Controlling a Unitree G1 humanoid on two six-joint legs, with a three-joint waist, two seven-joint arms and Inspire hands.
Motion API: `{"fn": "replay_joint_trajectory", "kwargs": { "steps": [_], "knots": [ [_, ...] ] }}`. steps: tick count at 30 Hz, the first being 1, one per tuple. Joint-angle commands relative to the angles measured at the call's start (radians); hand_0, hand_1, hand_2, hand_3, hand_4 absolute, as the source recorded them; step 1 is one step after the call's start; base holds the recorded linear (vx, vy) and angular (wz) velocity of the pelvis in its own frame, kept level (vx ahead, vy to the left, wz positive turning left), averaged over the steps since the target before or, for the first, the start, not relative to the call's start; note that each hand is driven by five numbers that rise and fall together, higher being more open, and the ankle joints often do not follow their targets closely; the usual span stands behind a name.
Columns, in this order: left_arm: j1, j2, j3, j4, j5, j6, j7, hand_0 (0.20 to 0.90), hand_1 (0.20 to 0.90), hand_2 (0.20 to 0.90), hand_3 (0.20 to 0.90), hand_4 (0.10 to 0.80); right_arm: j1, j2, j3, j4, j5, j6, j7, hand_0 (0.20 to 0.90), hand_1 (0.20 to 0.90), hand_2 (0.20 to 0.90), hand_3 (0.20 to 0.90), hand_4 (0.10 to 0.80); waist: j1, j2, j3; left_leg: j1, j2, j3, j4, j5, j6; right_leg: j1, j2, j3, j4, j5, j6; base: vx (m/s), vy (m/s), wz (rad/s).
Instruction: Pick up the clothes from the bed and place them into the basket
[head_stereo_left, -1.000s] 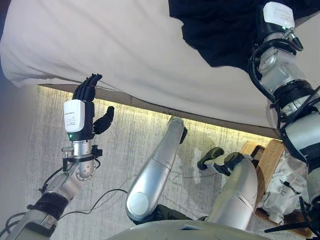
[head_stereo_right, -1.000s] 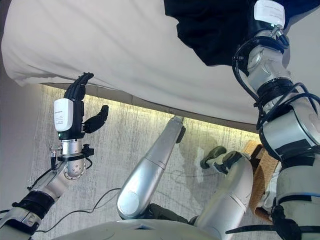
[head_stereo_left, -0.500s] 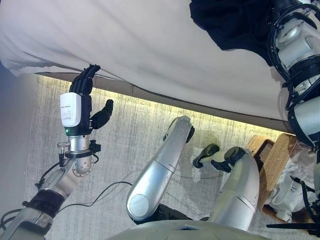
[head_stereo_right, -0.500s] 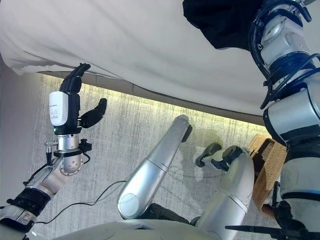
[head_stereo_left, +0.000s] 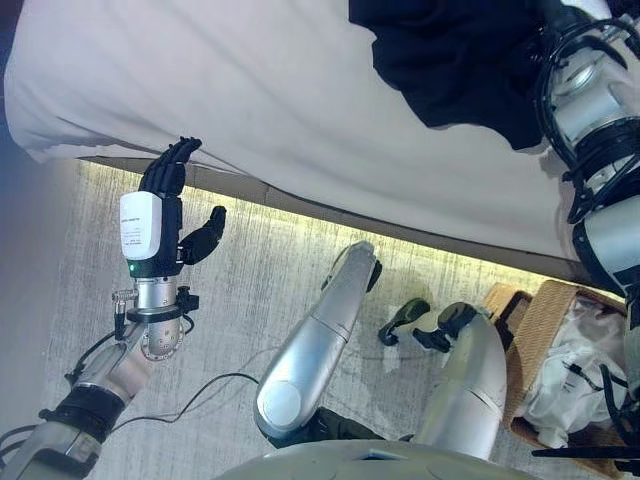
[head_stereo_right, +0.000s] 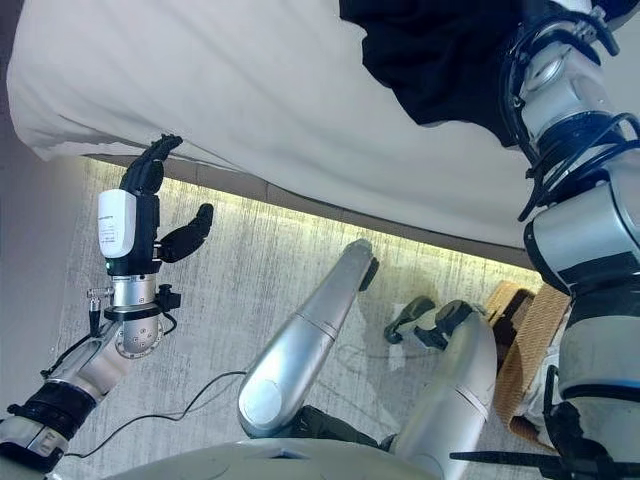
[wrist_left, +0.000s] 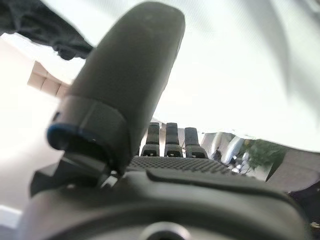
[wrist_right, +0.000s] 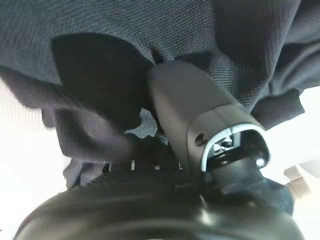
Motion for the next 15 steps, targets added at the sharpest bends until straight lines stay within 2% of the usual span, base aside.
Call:
{"fn": "replay_joint_trajectory", "kwargs": {
  "steps": [1,5,13,14,15],
  "knots": [
    [-0.016,0.045,0.089,-0.049,0.005,-0.049,0.049,0.9,0.9,0.9,0.9,0.8,-0.059,-0.022,0.032,-0.058,0.018,-0.057,-0.073,0.3,0.3,0.3,0.2,0.1,-0.011,-0.025,-0.046,0.099,0.015,0.083,-0.116,0.048,0.073,0.116,0.059,-0.08,-0.101,0.115,-0.011,0.013,0.022,-0.11],
    [-0.027,0.04,0.09,-0.046,-0.005,-0.03,0.017,0.9,0.9,0.9,0.9,0.8,-0.036,-0.042,0.002,-0.075,0.019,-0.069,-0.083,0.3,0.3,0.3,0.2,0.1,-0.027,-0.04,-0.047,0.213,0.026,0.084,-0.206,0.071,0.066,0.228,0.053,-0.08,-0.183,0.139,-0.007,0.06,0.042,-0.16],
    [-0.048,0.024,0.072,-0.021,-0.002,-0.013,-0.069,0.9,0.9,0.9,0.9,0.8,0.024,-0.151,-0.048,-0.161,0.052,-0.077,-0.096,0.3,0.3,0.3,0.2,0.1,-0.075,-0.094,-0.175,0.473,0.103,0.101,-0.512,0.139,0.038,0.516,0.069,-0.1,-0.508,0.231,0.014,0.106,0.005,-0.19],
    [-0.051,0.021,0.068,-0.013,-0.004,-0.012,-0.077,0.9,0.9,0.9,0.9,0.8,0.03,-0.164,-0.055,-0.168,0.054,-0.088,-0.095,0.3,0.3,0.3,0.2,0.1,-0.081,-0.098,-0.192,0.503,0.11,0.102,-0.549,0.152,0.034,0.547,0.074,-0.102,-0.55,0.242,0.017,0.051,0.038,-0.32],
    [-0.053,0.013,0.064,-0.007,-0.002,-0.005,-0.092,0.9,0.9,0.9,0.9,0.8,0.036,-0.182,-0.065,-0.189,0.05,-0.093,-0.097,0.3,0.3,0.3,0.2,0.1,-0.093,-0.104,-0.217,0.54,0.12,0.11,-0.625,0.194,0.034,0.585,0.082,-0.111,-0.634,0.285,0.013,0.079,0.048,-0.33]
  ]
}}
